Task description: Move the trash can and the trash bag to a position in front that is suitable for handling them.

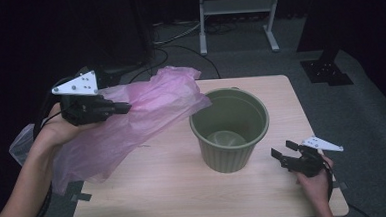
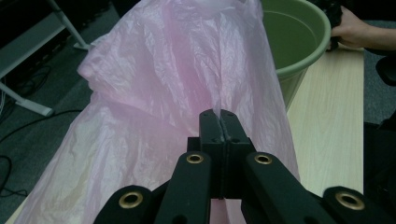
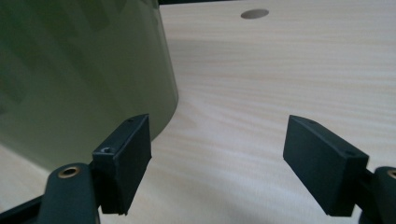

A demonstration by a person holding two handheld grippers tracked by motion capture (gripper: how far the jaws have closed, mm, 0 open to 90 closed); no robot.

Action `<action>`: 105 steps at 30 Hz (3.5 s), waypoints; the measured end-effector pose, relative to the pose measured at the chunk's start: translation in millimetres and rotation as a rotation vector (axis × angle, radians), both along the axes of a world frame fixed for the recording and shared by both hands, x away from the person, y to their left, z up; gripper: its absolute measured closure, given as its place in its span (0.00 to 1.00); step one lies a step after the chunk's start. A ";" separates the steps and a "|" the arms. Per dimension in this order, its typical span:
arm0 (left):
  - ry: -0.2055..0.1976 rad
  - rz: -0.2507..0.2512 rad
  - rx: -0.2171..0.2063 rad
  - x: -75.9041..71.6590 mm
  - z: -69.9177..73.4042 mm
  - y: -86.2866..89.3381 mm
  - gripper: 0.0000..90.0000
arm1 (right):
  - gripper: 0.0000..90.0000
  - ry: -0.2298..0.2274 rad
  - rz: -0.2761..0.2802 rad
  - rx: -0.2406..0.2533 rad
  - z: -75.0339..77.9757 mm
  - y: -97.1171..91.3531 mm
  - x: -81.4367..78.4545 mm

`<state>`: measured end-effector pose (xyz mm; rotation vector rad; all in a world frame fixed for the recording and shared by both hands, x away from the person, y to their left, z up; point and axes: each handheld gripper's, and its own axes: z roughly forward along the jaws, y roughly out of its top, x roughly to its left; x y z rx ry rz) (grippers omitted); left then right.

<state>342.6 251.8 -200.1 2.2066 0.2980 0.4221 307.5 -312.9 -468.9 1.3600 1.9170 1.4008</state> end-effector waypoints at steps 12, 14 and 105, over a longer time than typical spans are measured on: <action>0.029 -0.122 0.015 0.8 11.6 -34.2 1.00 | 0.25 -0.047 0.004 0.013 18.1 17.4 65.5; 0.036 -0.147 0.017 0.5 13.1 -41.2 1.00 | 0.25 -0.052 0.021 0.022 19.7 21.3 74.8; 0.071 -0.111 0.545 64.7 -33.4 -181.2 1.00 | 0.31 -0.252 0.320 0.037 129.5 2.6 -3.2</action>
